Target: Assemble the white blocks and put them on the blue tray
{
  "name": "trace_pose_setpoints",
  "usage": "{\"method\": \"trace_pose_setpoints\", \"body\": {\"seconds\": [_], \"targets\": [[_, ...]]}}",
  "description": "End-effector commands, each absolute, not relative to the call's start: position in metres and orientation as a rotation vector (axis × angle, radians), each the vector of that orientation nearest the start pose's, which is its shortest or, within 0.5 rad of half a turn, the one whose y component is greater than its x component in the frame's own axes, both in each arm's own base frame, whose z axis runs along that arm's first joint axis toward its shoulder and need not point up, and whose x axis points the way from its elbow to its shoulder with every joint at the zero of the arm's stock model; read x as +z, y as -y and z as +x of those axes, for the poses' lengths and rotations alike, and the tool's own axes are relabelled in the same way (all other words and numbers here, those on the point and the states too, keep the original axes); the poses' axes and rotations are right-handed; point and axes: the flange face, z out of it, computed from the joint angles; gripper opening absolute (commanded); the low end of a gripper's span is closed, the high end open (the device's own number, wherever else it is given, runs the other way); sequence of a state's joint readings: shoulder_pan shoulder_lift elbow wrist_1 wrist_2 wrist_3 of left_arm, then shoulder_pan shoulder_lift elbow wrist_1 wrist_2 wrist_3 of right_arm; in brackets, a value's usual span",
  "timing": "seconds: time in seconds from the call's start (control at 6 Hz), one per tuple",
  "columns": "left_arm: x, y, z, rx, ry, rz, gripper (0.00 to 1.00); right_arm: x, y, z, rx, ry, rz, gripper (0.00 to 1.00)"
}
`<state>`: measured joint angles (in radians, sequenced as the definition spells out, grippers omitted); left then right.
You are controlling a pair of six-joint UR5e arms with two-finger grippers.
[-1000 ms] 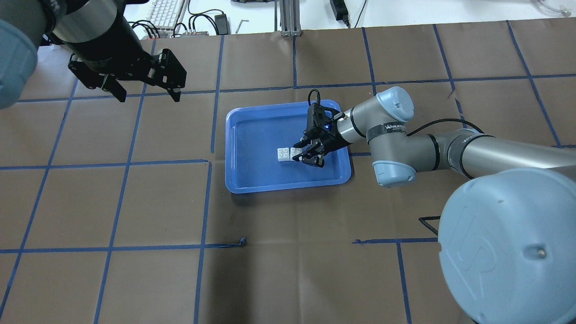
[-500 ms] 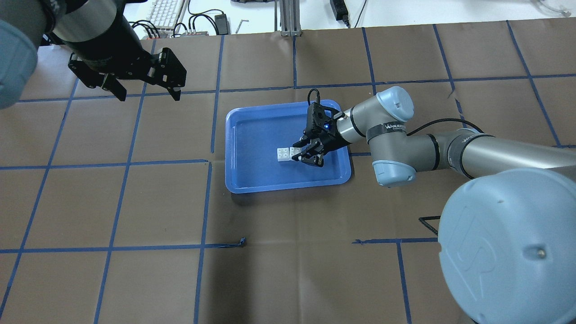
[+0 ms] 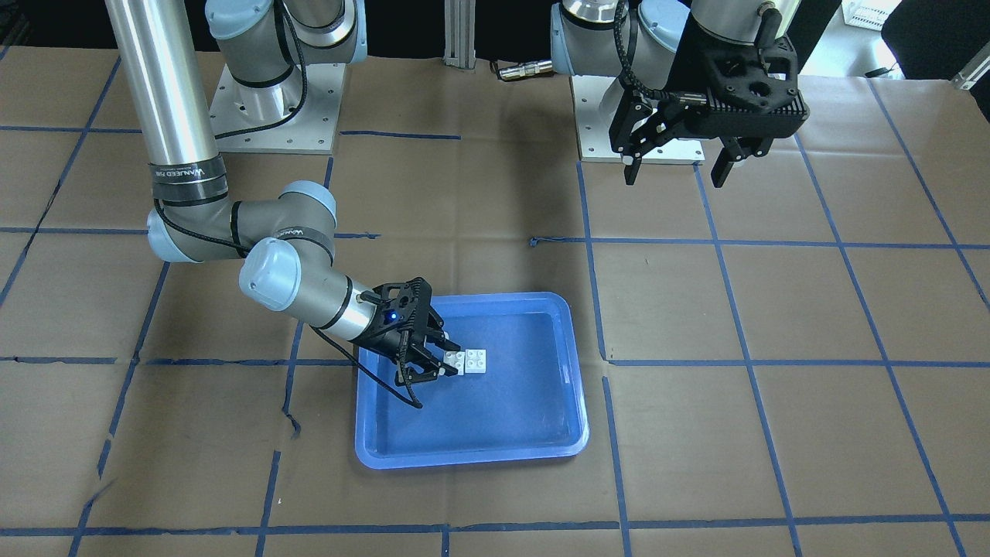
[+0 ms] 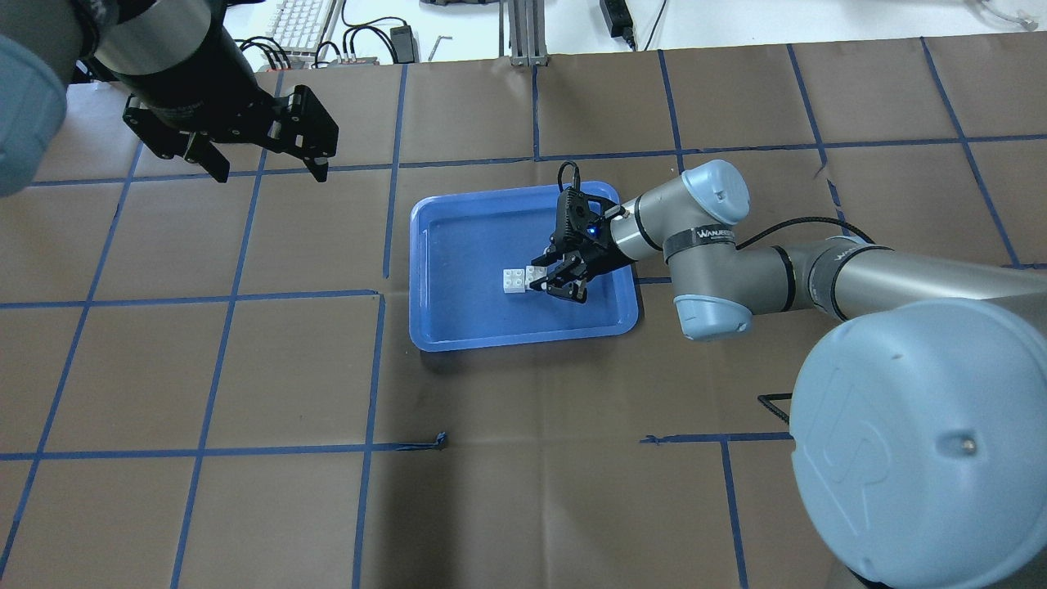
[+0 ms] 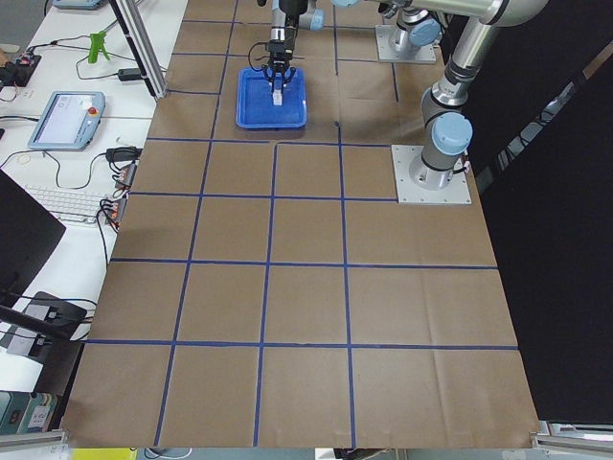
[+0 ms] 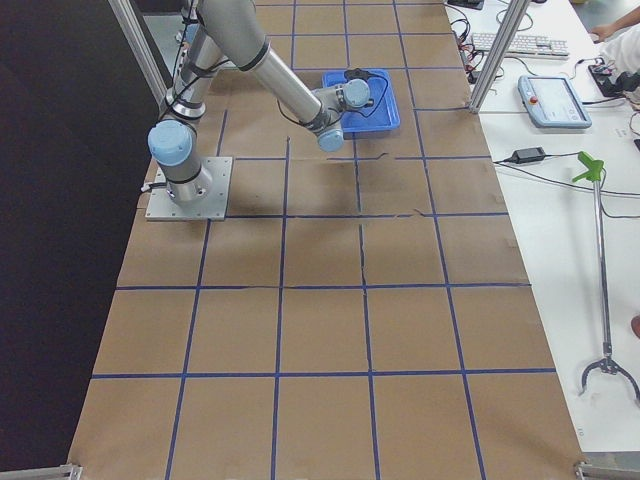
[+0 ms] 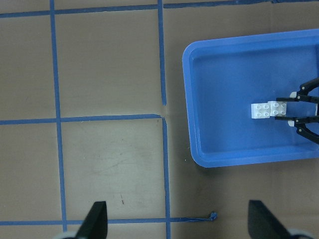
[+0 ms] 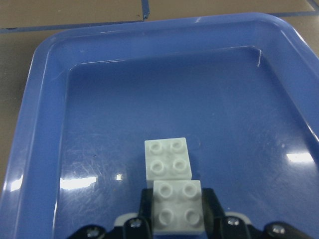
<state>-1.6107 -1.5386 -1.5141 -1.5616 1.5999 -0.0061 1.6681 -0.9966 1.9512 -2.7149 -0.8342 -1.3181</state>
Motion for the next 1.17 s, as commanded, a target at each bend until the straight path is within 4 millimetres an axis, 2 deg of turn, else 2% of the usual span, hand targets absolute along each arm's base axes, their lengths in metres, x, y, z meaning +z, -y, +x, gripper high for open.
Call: {"method": "trace_pose_setpoints", "body": {"seconds": [0.0, 0.33, 0.67, 1.0], "targets": [[0.5336, 0.4798, -0.1496, -0.156, -3.110, 0.050, 0.98, 0.1445, 0.5464, 0.2566, -0.759, -1.865, -1.726, 0.25], [0.5328, 0.4797, -0.1496, -0.154, -3.111, 0.050, 0.98, 0.1439, 0.5458, 0.2565, -0.755, -1.867, -1.722, 0.26], [0.5328, 0.4797, -0.1496, -0.154, -3.111, 0.050, 0.98, 0.1441, 0.5458, 0.2567, -0.746, -1.886, -1.691, 0.34], [0.5328, 0.4797, -0.1496, -0.154, -3.111, 0.050, 0.98, 0.1440, 0.5457, 0.2567, -0.744, -1.887, -1.690, 0.34]]}}
